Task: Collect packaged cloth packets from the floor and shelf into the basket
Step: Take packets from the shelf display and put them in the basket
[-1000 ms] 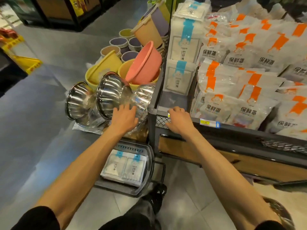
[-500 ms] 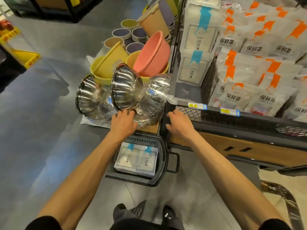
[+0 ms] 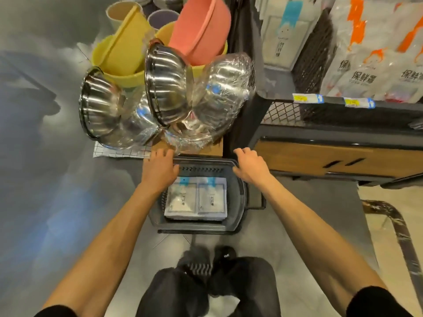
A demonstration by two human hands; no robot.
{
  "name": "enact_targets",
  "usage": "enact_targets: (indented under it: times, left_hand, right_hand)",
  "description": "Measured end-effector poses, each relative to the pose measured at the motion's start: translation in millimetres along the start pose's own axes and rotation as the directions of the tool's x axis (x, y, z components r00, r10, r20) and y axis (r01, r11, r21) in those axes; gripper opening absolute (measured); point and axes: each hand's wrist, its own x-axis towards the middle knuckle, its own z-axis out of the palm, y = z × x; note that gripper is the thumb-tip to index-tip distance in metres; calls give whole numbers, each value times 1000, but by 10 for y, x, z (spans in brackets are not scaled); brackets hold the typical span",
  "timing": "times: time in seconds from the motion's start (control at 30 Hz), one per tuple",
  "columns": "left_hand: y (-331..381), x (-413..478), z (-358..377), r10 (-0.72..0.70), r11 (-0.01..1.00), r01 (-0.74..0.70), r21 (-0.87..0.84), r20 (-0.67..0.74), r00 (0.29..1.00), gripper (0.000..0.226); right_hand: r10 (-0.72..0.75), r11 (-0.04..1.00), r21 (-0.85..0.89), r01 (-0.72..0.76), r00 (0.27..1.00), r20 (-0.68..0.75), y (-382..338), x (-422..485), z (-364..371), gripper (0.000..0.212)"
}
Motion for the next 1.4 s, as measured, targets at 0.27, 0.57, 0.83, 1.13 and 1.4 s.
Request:
enact_targets:
  times: [0.27, 0.57, 0.83, 1.13, 1.4]
  left_hand:
    - [-443, 431, 1598, -35, 999, 35, -5, 121, 992, 56]
    - [-789, 1263, 3589, -163, 939, 181, -293, 85, 983, 46]
    - [-1085, 1716, 4681, -265, 900, 307, -308, 171, 949, 75]
    - [-1002, 1716, 4967, -429, 830, 462, -311, 173, 887, 81]
    - [-1064, 1686, 5104, -477, 802, 525, -286, 224, 850, 100]
  right_hand:
    - [55, 998, 5, -55, 997, 62, 137, 684, 1653, 54]
    - [134, 991, -1, -134, 991, -14, 439, 1670, 3545, 47]
    - [252, 957, 147, -252, 968, 16, 684, 2151, 4603, 53]
    - [385, 888, 241, -391, 920, 73, 653, 2249, 4988, 83]
    - [495, 801, 372, -469, 869, 31, 593, 2268, 5082, 85]
